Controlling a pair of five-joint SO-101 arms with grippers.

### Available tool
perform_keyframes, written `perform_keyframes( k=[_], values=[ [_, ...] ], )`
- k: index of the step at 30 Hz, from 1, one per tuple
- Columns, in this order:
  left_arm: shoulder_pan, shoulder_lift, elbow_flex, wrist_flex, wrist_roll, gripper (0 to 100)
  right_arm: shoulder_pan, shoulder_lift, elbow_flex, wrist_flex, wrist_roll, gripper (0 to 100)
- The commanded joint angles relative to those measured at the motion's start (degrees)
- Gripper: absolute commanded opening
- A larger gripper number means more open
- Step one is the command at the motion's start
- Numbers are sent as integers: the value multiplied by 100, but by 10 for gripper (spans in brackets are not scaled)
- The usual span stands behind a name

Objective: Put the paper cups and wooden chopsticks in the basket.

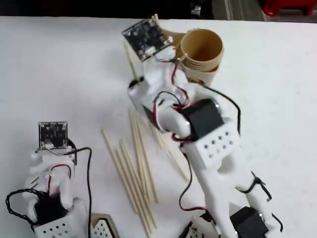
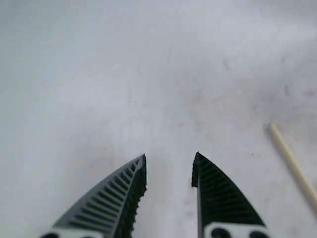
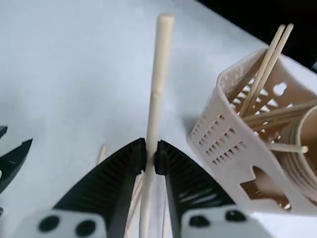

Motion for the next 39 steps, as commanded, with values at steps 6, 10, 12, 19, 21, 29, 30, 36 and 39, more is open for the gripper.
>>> perform_keyframes(
  k=[6, 10, 12, 19, 21, 29, 30, 36, 39],
  values=[
    [-57, -57, -26, -35, -62, 164, 84, -242, -1292, -1033, 0, 18],
    [-57, -57, -18, -35, -62, 164, 347, -233, -1266, -1982, 0, 18],
    [-57, -57, -18, -35, -62, 164, 558, -233, -1266, -2378, 0, 18],
    [-57, -57, -18, -35, -62, 164, 1147, 40, -1266, -3495, 18, 18],
    [-57, -57, -18, -35, -62, 164, 1305, 277, -1266, -3670, 26, 18],
    [-57, -57, -18, -35, -62, 164, 1763, 1323, -1266, -3741, 9, 18],
    [-57, -57, -18, -35, -62, 164, 1815, 1455, -1266, -3741, 9, 18],
    [-57, -57, -9, -35, -62, 164, 1956, 2079, -1266, -3626, 9, 18],
    [-57, -57, -9, -35, -62, 164, 1903, 2070, -1275, -3398, 9, 29]
  ],
)
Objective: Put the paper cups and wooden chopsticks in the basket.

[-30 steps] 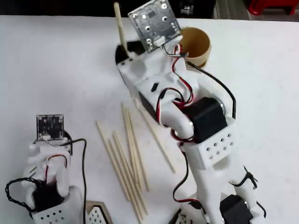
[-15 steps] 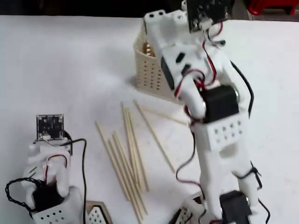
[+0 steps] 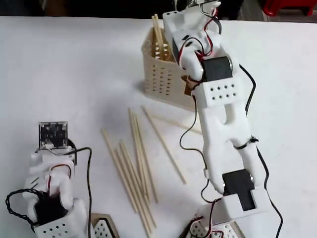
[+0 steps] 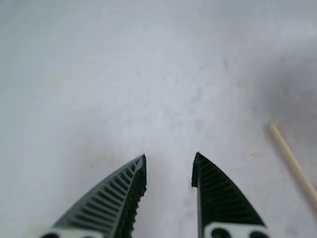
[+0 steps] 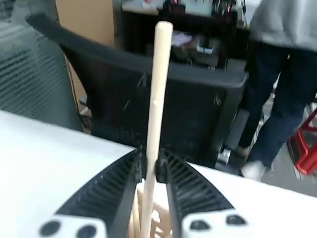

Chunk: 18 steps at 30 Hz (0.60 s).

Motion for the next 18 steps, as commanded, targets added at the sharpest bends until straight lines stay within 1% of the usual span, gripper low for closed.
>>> perform_keyframes(
  k=[1, 5, 11, 18],
  values=[
    [-57, -57, -9, -35, -62, 164, -13, -127, -237, 295, 9, 48],
    [-57, -57, -9, -35, -62, 164, -136, -523, -255, 980, 9, 125],
    [-57, -57, -9, -35, -62, 164, -549, -1332, -220, 2668, 53, 119],
    [-57, -57, -9, -35, -62, 165, -1077, -1604, -211, 4813, 53, 119]
  ],
)
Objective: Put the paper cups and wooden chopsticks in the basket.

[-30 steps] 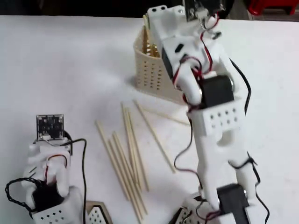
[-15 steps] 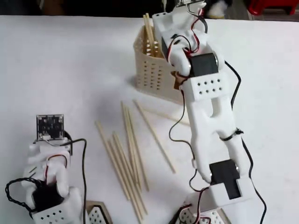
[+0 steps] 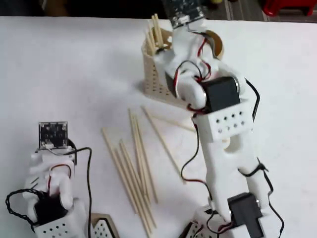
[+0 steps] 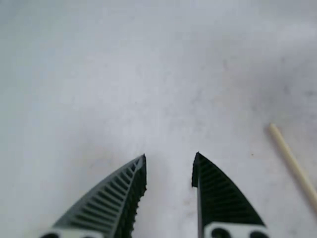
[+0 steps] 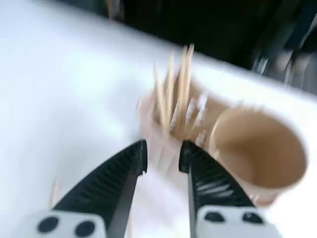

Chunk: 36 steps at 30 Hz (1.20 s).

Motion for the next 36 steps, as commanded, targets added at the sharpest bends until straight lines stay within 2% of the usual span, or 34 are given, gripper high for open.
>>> perform_keyframes(
  k=[1, 5, 11, 19, 24, 31, 36],
  values=[
    [-57, -57, -18, -35, -62, 165, -418, -277, -211, 1349, 53, 119],
    [-57, -57, -18, -35, -62, 165, -787, -277, -193, 2097, 35, 119],
    [-57, -57, -18, -35, -62, 165, -1138, -277, 1108, 1982, 0, 122],
    [-57, -57, -18, -35, -62, 165, -1552, -277, 3490, -110, -185, 125],
    [-57, -57, -18, -35, -62, 165, -1842, -233, 4448, -1341, -607, 217],
    [-57, -57, -9, -35, -70, 165, -1982, 1007, 4466, -2185, -615, 198],
    [-57, -57, -9, -35, -70, 165, -1974, 2026, 4009, -2290, -615, 198]
  ],
)
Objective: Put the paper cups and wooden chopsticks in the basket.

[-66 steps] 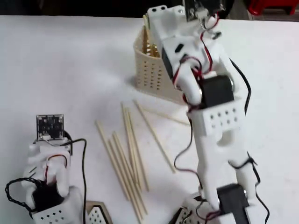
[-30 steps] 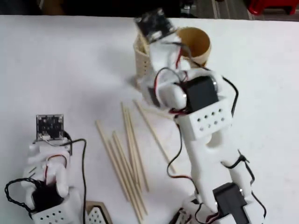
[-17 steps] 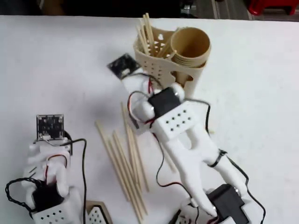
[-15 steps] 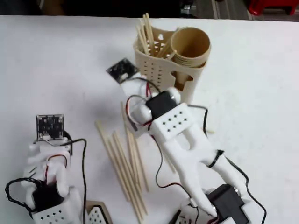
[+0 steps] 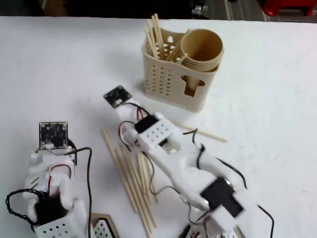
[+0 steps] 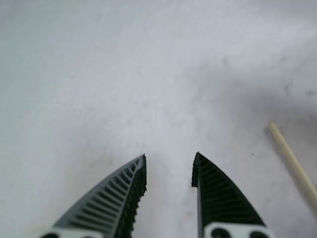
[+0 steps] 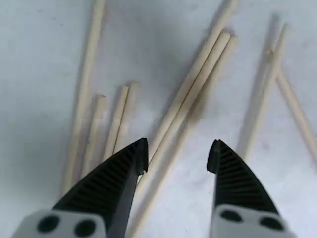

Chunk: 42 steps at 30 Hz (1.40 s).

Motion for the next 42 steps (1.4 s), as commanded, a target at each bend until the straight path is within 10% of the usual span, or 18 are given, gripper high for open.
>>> perform_keyframes(
  k=[1, 14, 42],
  values=[
    [-57, -57, -9, -35, -35, 165, -22, 664, -589, -110, -53, 198],
    [-57, -57, -9, -35, -35, 165, 444, 1358, -879, -92, -9, 21],
    [-57, -57, -9, -35, -35, 165, 637, -1657, -1354, 1174, 299, 18]
  ],
)
